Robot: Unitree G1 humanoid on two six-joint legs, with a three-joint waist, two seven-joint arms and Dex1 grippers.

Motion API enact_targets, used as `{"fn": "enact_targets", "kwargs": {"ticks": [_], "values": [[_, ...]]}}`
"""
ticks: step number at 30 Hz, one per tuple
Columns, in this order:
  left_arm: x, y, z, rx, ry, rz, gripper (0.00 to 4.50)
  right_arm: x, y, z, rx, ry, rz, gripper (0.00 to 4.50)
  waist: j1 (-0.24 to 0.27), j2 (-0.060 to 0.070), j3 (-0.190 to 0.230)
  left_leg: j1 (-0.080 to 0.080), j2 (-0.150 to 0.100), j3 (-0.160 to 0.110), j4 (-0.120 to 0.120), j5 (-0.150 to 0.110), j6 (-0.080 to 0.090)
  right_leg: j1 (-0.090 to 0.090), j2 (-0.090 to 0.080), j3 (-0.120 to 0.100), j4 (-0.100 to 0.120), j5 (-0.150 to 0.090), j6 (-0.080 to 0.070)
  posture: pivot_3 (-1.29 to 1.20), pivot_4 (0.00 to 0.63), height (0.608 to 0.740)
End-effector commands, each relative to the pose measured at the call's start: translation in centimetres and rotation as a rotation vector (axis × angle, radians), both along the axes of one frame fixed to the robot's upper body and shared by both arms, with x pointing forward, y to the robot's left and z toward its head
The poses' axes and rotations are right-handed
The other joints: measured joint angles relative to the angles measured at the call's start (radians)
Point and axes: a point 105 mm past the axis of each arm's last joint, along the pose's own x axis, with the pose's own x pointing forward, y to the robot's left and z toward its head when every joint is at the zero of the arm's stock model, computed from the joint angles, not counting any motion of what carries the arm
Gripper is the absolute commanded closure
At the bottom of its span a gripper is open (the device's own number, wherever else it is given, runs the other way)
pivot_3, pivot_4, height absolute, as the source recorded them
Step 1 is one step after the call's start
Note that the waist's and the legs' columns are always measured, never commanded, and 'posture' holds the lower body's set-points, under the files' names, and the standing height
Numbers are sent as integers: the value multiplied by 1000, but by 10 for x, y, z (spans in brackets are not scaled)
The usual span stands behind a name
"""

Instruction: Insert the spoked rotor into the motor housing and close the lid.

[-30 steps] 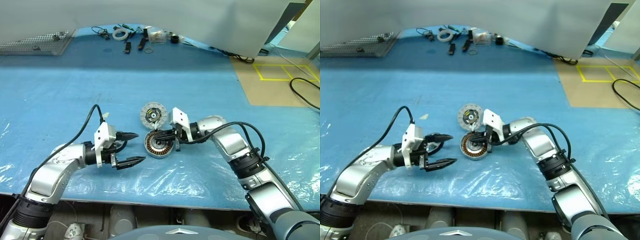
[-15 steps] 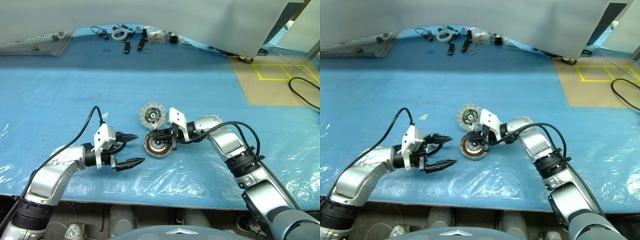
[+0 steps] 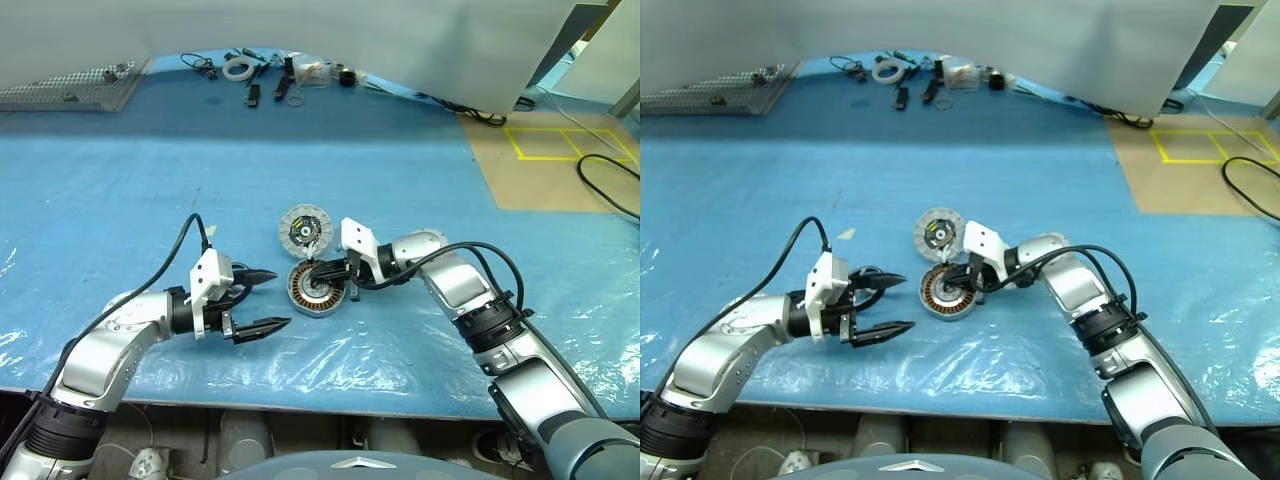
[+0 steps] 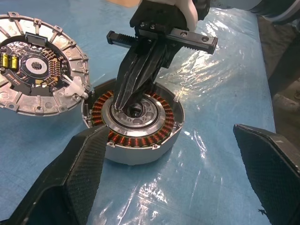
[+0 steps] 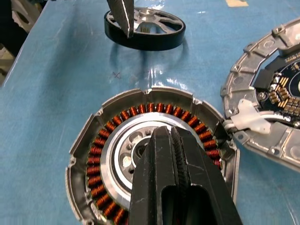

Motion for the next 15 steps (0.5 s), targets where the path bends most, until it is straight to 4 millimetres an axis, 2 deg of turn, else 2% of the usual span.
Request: {"fn": "enact_targets", "kwargs": {"ticks": [1, 15], "values": [[0, -2, 7, -7, -38, -13, 0, -3, 2, 6, -5, -28, 37, 4481, 0, 0, 0, 0, 0, 0, 0, 0, 0, 0, 0, 0, 0, 0, 0, 0, 150, 740], [-2, -1, 4, -4, -25, -13, 0, -12, 2, 4, -27, -15, 104, 4481, 0, 0, 0, 0, 0, 0, 0, 0, 0, 0, 0, 0, 0, 0, 0, 0, 150, 740]]}}
